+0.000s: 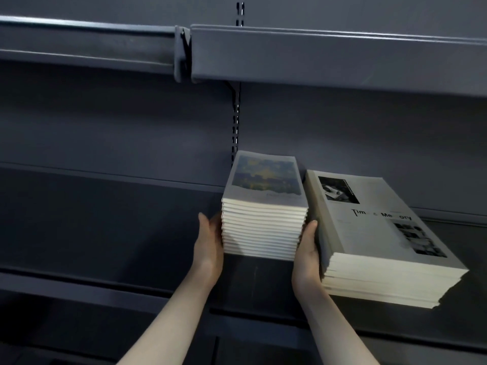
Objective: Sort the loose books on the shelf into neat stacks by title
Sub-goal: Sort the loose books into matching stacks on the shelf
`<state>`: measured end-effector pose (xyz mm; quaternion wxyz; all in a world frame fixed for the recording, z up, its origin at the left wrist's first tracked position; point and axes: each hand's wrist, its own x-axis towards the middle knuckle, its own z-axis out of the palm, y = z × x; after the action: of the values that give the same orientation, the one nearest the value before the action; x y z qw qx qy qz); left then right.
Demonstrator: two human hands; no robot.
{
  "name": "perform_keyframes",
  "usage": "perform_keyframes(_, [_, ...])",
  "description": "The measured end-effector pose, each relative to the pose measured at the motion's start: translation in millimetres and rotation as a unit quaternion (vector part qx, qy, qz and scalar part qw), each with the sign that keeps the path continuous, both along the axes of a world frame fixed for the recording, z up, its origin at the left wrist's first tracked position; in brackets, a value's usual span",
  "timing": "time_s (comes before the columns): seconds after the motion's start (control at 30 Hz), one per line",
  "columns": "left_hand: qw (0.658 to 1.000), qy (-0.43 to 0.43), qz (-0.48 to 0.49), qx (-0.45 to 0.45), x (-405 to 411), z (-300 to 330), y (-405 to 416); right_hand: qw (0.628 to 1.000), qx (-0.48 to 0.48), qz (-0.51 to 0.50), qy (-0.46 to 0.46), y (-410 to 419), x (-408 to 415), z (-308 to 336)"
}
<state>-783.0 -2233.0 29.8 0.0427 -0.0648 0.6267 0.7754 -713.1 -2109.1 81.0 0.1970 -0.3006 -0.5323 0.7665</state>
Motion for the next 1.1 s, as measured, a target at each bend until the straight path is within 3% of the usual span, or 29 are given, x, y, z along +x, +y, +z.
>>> perform_keyframes(0.07, [0.998, 0.036, 0.043, 0.000, -5.7, -8.4, -3.4, 1.000, 0.017, 0.005, -0.002, 0.3, 0.6, -2.6])
perform_keyframes(0.27, [0.998, 0.007, -0.053, -0.022, 1.6, 3.1, 3.9, 0.999, 0.041, 0.026, -0.006, -0.3, -5.4, -6.3])
perform_keyframes(0.6, [0.998, 0.024, -0.040, -0.029, 3.5, 3.2, 5.2, 0.999, 0.013, 0.045, 0.024, 5.1, -4.2, -7.8])
perform_keyframes(1.1, [0.973, 0.229, -0.002, -0.026, -2.7, 9.7, 15.0, 0.985, 0.131, 0.077, 0.087, 9.3, -32.5, -22.6])
